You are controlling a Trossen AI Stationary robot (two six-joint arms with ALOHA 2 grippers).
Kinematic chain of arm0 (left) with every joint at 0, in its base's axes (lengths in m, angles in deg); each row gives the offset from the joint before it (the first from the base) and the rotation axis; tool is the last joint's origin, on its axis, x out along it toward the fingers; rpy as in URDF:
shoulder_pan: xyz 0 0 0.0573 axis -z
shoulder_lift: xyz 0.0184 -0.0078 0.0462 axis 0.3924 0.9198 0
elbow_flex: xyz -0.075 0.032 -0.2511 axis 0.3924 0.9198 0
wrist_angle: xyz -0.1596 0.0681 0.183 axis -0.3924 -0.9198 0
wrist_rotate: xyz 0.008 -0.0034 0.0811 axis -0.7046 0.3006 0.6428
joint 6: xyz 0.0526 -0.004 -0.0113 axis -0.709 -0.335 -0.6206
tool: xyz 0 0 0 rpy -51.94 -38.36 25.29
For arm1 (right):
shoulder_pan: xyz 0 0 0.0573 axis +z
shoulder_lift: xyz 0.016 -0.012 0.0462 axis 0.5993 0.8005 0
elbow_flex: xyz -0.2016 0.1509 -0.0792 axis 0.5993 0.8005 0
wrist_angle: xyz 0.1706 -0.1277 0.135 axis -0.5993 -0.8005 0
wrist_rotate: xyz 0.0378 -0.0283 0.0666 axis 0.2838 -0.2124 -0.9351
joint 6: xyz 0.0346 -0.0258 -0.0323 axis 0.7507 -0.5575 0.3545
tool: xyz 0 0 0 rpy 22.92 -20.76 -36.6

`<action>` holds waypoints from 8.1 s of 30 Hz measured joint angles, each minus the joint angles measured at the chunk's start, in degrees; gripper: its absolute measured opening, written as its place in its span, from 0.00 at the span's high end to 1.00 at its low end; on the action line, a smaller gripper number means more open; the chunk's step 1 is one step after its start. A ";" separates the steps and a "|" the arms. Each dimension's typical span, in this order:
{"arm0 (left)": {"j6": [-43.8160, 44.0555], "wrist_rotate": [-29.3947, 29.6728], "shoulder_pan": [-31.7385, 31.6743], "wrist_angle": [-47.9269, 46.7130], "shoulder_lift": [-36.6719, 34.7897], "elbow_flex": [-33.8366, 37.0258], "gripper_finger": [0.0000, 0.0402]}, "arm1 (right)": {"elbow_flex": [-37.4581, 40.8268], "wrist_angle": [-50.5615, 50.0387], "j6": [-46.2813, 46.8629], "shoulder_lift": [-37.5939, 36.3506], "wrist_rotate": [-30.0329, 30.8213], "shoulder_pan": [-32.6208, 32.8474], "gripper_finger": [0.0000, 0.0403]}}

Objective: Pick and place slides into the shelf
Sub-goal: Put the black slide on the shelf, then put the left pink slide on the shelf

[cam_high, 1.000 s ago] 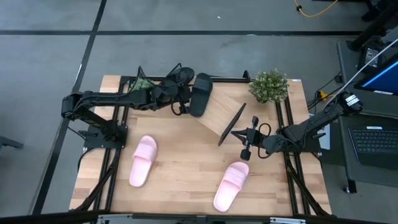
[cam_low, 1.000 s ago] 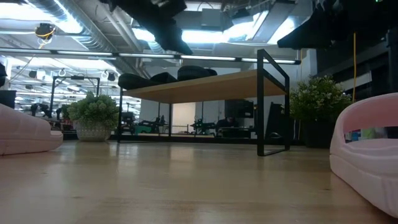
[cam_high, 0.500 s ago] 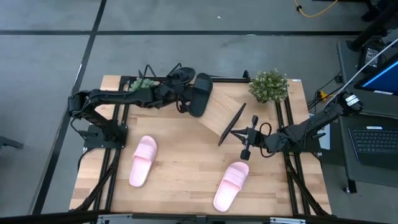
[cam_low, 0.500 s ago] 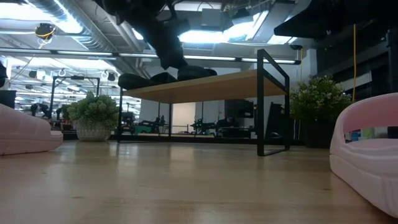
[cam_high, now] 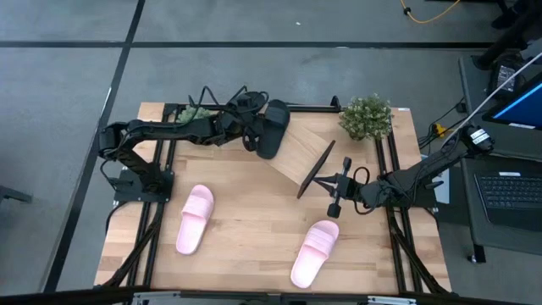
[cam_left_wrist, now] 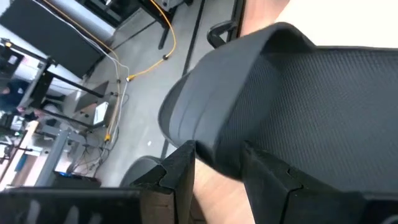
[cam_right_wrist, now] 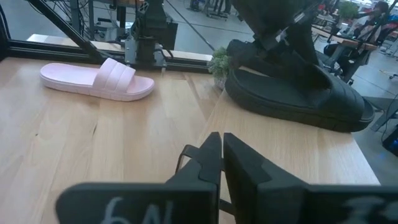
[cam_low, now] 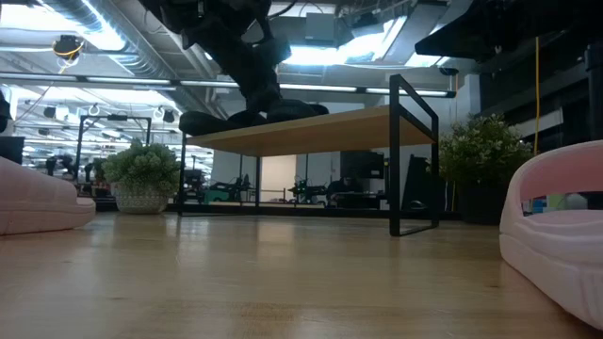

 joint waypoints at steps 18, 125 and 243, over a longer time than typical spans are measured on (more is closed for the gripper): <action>-1.18 4.30 0.04 0.83 0.15 0.00 0.97 | 0.00 -0.30 -0.03 0.02 -0.01 0.00 0.94; -11.71 -4.89 -5.25 -14.45 -8.44 -0.15 0.84 | -0.02 -0.44 4.76 0.04 -0.02 0.02 0.94; 32.81 6.19 42.05 -5.51 -35.91 22.19 0.73 | -16.41 -25.92 18.76 4.75 -0.02 11.82 0.99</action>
